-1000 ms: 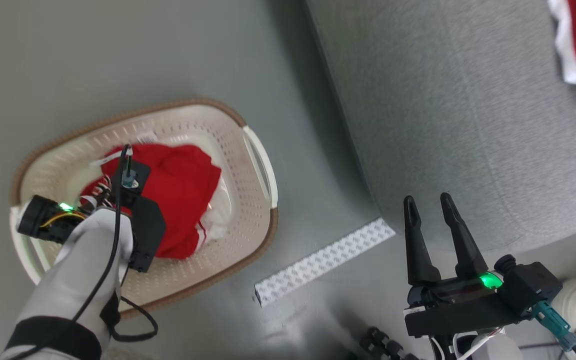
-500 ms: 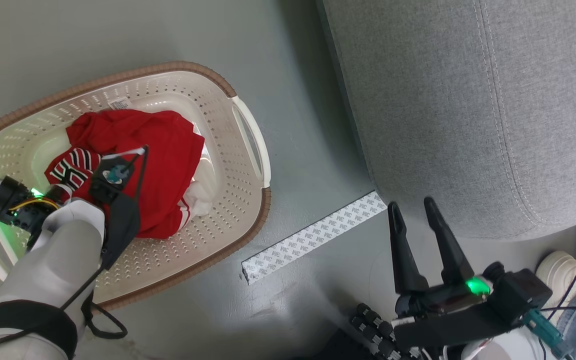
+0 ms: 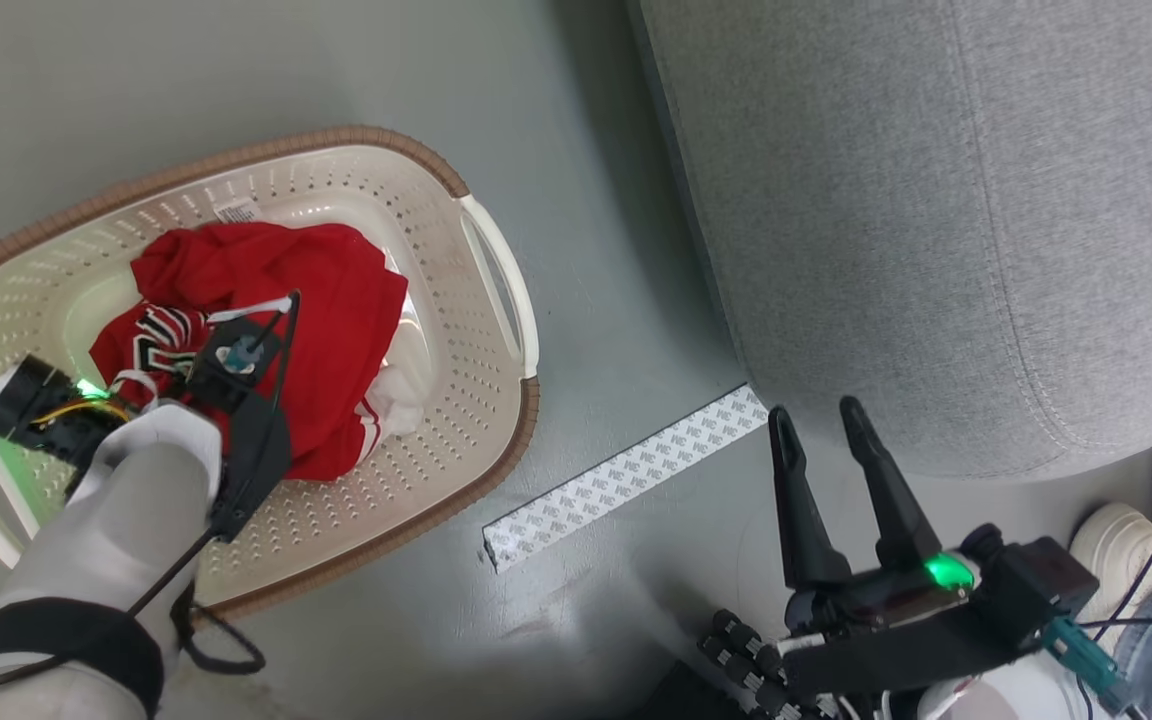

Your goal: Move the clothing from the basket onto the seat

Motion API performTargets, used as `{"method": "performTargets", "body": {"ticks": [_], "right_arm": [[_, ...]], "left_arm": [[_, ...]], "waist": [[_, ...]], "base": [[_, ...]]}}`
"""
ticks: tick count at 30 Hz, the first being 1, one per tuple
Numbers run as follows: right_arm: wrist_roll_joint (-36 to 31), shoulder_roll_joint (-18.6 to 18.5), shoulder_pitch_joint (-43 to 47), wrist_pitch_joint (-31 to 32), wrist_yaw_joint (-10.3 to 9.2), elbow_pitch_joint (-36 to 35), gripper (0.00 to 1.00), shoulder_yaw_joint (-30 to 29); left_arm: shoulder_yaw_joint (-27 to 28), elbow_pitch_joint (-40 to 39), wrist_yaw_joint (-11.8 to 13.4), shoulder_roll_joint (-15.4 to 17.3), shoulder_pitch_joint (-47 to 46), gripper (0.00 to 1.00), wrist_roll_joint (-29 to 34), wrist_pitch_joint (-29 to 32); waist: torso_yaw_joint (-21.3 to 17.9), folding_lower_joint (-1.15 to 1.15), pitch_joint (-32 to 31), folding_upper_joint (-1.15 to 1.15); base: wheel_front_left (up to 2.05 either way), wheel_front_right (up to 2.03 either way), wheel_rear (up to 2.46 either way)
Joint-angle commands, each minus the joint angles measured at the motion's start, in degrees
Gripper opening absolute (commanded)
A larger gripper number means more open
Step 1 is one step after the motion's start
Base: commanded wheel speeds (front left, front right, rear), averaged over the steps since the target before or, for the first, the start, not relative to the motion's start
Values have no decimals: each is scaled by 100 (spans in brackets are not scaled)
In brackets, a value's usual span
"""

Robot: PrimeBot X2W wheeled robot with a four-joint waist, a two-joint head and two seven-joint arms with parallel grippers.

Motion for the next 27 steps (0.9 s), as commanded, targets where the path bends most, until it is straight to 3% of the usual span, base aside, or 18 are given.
{"method": "performTargets", "body": {"ticks": [1, 10, 15, 19, 23, 27], "right_arm": [[-36, 13, -56, -3, 2, 34, 100, -24], [-372, 9, -197, -3, 2, 322, 100, -215], [-563, 6, -173, -3, 2, 599, 100, -213], [-673, 2, -69, -3, 2, 891, 100, -140], [-736, -1, 144, -3, 2, 1189, 100, -198], [-793, 1, 355, 6, 2, 1354, 100, -253]], "left_arm": [[21, 42, -29, -52, 6, 0, -96, -68], [617, -32, -132, -524, 423, 0, -1026, -923], [859, -107, -350, -639, 721, 0, -1609, -1383], [708, -406, -670, -659, 1008, 0, -2151, -1657], [485, -774, -790, -655, 1395, 0, -2882, -1796], [-114, -1373, -531, -656, 1690, 0, -3618, -1706]], "waist": [[31, 0, -103, 0], [496, 0, -1118, 0], [831, 0, -1935, 0], [1076, 0, -2660, 0], [1328, 0, -3466, 0], [1575, 0, -4146, 0]], "base": [[0, 0, 0], [0, 0, 0], [0, 0, 0], [0, 0, 0], [0, 0, 0], [0, 0, 0]]}}
